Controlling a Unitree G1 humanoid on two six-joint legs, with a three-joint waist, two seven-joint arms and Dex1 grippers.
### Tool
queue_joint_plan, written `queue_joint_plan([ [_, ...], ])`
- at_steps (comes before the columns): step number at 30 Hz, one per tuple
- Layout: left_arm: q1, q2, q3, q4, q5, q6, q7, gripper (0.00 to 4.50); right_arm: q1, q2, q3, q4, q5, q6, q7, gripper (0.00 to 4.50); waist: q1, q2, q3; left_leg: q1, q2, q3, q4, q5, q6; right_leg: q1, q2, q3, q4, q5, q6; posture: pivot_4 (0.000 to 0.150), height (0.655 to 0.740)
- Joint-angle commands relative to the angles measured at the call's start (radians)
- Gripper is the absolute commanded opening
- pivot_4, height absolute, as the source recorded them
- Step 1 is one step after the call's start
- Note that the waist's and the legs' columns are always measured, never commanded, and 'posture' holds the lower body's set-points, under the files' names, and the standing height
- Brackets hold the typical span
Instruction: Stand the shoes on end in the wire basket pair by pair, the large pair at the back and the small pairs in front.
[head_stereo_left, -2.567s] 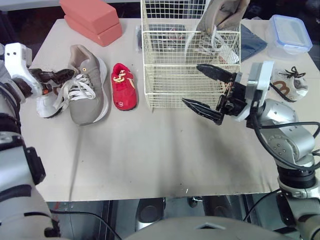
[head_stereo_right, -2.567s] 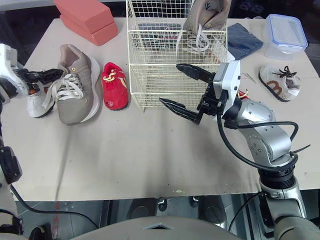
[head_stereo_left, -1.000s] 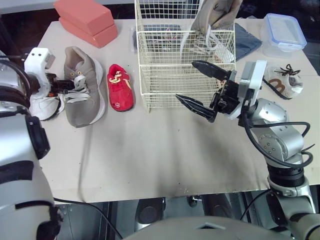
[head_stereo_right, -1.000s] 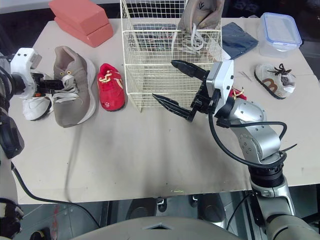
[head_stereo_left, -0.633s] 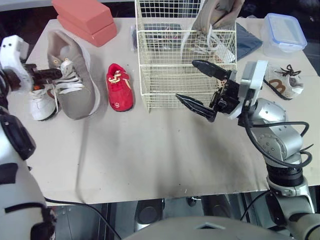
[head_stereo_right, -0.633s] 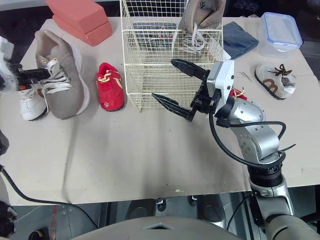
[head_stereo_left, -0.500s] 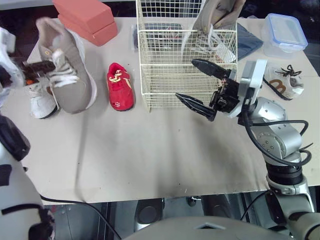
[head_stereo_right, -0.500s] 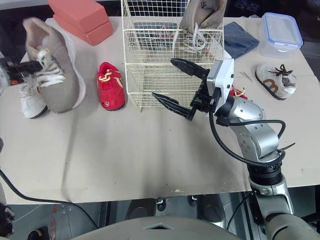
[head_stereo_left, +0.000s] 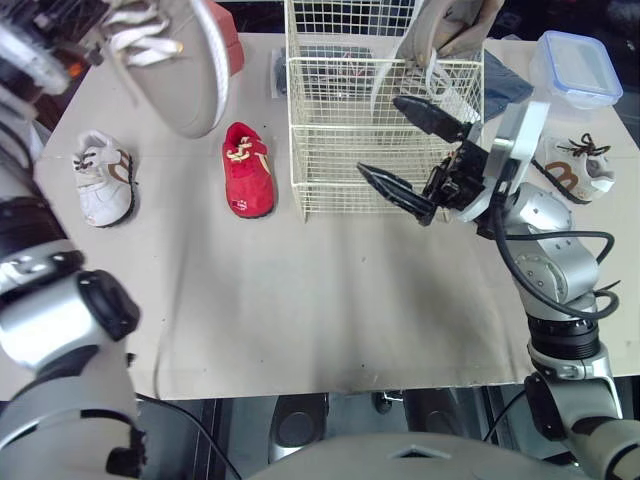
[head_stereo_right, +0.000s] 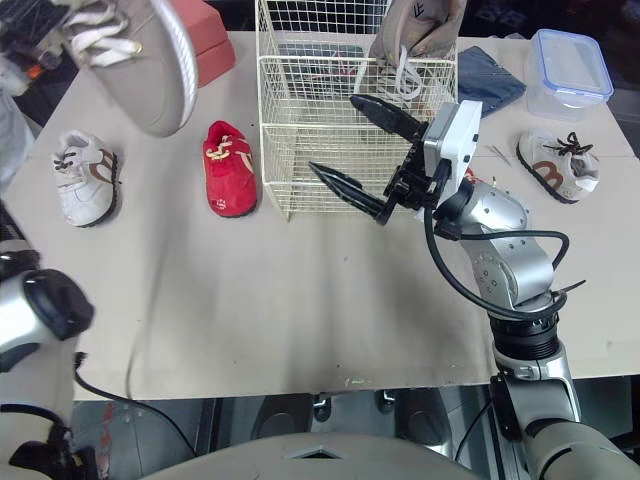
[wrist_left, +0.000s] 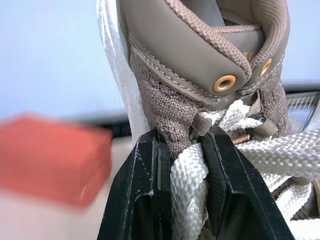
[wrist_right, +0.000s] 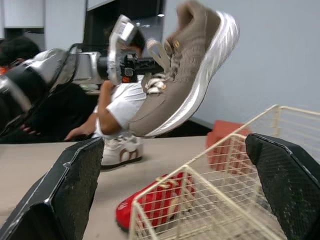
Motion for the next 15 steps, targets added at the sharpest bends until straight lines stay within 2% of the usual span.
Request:
queue_joint_plan([
  [1, -0.042, -0.076, 0.019, -0.167, -0.049, -0.097, 0.136, 0.56, -0.01, 0.008, -0.053, -0.024, -0.011, -0.047, -0.046, 4.5, 0.0, 0.0, 0.0, 0.001, 0.0, 0.0, 0.0, 0.0, 0.0, 0.0, 0.0, 0.0, 0.001, 0.0, 0.0, 0.15, 0.686],
  [7, -0.105, -0.231, -0.079, -0.195, 0.009, -0.301, 0.261, 0.56, 0.03, -0.003, -0.106, -0.058, -0.024, -0.077, -0.102, 4.5, 0.009, 0.0, 0.0, 0.001, 0.0, 0.002, 0.001, 0.0, 0.0, 0.0, 0.0, 0.001, 0.004, 0.0, 0.0, 0.15, 0.686],
  [15, -0.248, -0.329, -0.191, 0.077, 0.13, -0.692, 0.298, 0.56, 0.05, -0.014, -0.134, -0.086, -0.041, -0.101, -0.155, 4.5, 0.016, 0.0, 0.0, 0.001, -0.003, 0.005, 0.001, 0.0, 0.0, 0.0, 0.001, -0.001, 0.004, 0.0, 0.0, 0.15, 0.686],
])
